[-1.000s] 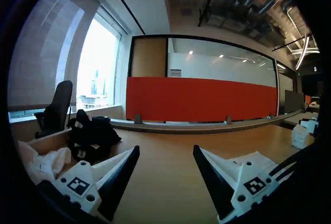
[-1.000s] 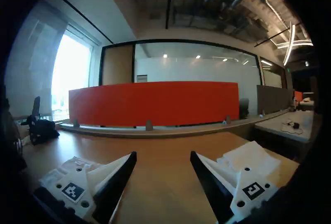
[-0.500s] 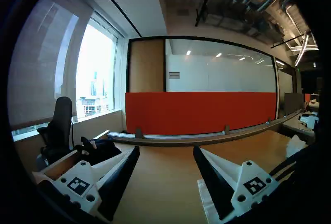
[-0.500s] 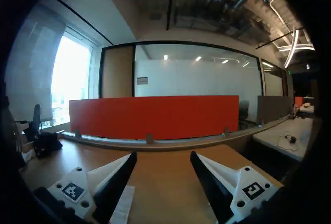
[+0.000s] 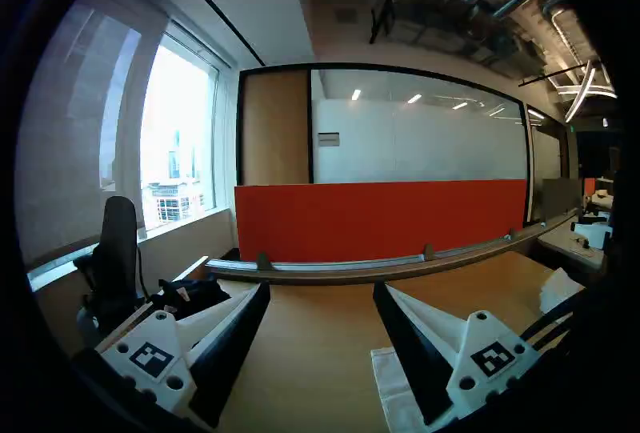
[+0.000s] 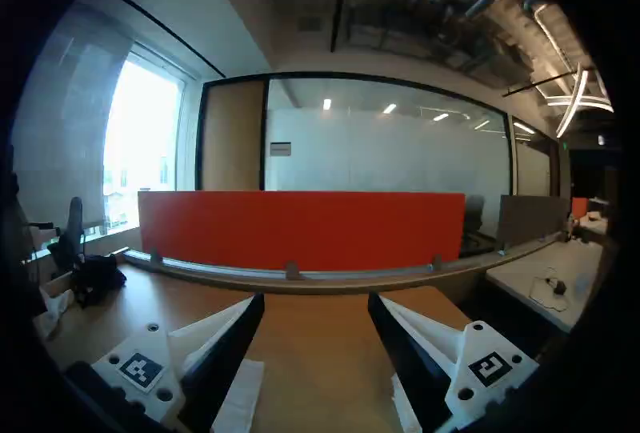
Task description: Fold towel
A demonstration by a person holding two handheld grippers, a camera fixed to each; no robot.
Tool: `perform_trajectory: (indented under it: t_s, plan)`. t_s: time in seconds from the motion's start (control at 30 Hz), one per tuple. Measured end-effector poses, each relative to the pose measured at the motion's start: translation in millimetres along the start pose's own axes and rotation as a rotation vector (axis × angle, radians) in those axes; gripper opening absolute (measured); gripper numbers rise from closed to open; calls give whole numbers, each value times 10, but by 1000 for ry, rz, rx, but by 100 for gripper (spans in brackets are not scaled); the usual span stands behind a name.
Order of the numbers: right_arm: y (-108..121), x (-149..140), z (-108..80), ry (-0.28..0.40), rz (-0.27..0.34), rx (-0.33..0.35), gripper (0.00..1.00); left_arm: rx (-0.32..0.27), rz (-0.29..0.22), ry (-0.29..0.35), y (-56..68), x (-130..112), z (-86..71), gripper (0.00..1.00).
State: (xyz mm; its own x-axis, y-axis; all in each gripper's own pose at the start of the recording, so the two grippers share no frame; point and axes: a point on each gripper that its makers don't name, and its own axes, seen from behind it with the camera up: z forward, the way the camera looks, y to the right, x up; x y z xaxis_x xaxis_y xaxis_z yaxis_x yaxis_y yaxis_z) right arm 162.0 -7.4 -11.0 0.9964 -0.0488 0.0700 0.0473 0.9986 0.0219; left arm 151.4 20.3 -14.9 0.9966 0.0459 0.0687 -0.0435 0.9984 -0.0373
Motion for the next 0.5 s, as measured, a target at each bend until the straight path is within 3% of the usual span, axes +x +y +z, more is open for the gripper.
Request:
perform_trajectory:
  t_s: [0.5]
  plan:
    - [-62,225,-182,-6,-31,55,100,-100,84,-43,200,157,-45,96]
